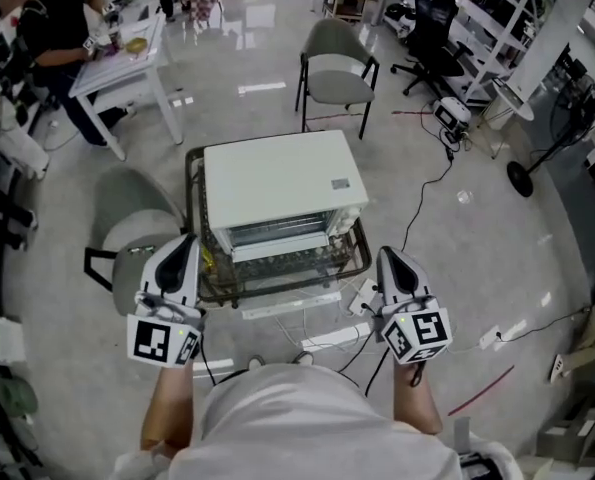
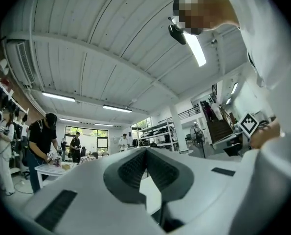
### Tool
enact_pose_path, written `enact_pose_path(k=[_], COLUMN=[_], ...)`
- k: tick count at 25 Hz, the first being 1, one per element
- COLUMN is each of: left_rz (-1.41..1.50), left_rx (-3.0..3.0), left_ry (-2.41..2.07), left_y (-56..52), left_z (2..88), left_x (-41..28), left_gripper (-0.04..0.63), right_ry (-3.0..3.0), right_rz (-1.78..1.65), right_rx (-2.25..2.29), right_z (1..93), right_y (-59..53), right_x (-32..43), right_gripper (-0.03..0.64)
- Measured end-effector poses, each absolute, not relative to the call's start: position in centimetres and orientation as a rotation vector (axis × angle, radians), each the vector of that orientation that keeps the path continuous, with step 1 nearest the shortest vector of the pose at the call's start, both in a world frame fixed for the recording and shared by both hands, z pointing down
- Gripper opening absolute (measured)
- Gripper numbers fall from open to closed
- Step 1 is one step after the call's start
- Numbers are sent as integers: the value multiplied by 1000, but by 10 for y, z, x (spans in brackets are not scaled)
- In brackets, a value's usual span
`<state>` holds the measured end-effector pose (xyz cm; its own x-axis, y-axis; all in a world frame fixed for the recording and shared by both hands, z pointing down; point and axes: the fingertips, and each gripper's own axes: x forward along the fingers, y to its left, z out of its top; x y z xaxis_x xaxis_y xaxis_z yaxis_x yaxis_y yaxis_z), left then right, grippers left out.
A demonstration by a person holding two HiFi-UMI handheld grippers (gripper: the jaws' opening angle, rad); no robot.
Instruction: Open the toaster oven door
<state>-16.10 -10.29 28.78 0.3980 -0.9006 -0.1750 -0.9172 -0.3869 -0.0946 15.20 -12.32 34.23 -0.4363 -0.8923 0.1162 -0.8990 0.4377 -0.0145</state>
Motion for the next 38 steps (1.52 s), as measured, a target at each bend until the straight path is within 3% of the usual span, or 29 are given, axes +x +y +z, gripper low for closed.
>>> enact_pose_path(k=[38], left_rz=[139], left_rx=[-2438], left_ry=[1731], left_y=[-58], left_z=[289], left_x=[-179], left_gripper=[18], right_ry=[-2552], right_rz=[29], right_rx=[1681], right_z=[315], right_y=[-113], right_x=[158], right_gripper=[21])
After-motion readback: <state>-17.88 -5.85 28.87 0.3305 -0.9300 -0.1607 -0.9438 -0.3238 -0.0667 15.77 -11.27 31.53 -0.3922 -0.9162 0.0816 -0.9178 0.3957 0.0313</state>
